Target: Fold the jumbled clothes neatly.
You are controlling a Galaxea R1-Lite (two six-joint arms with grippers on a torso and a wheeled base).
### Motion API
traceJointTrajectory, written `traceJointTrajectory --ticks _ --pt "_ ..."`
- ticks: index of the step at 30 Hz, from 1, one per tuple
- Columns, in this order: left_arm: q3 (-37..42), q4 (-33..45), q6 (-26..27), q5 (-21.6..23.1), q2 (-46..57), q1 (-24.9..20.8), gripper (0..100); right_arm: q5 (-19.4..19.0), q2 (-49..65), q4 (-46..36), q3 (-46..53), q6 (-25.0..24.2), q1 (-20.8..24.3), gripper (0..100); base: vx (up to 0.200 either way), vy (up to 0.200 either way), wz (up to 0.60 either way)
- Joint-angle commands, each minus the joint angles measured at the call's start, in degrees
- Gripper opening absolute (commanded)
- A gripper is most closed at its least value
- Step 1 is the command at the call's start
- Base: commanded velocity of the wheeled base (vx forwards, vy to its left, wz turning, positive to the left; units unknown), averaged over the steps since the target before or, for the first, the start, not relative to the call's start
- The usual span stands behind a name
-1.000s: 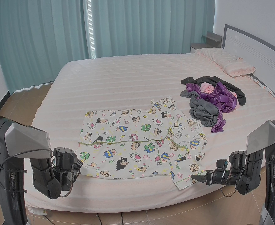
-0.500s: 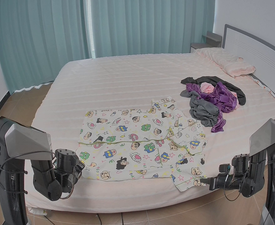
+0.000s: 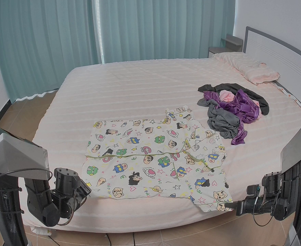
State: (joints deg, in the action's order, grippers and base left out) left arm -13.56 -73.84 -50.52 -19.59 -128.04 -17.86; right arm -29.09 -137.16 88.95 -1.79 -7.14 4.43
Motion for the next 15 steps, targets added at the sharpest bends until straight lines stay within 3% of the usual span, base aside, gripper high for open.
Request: traceJointTrajectory --ticks 1,6,15 --pt "3.0 0.0 2.2 0.6 1.8 -0.7 0 0.3 1.5 0.4 1.8 -0.1 -0.2 0 0.0 0.0 0.0" --pt "4.8 0.1 2.8 0.8 1.6 -1.4 0 1.6 2.2 0.1 1.8 -0.1 -1.1 0 0.0 0.0 0.0" --pt "7.4 0.1 6.3 5.8 1.6 -1.5 0 2.4 9.8 -10.8 1.8 2.0 -2.3 0 0.0 0.0 0.0"
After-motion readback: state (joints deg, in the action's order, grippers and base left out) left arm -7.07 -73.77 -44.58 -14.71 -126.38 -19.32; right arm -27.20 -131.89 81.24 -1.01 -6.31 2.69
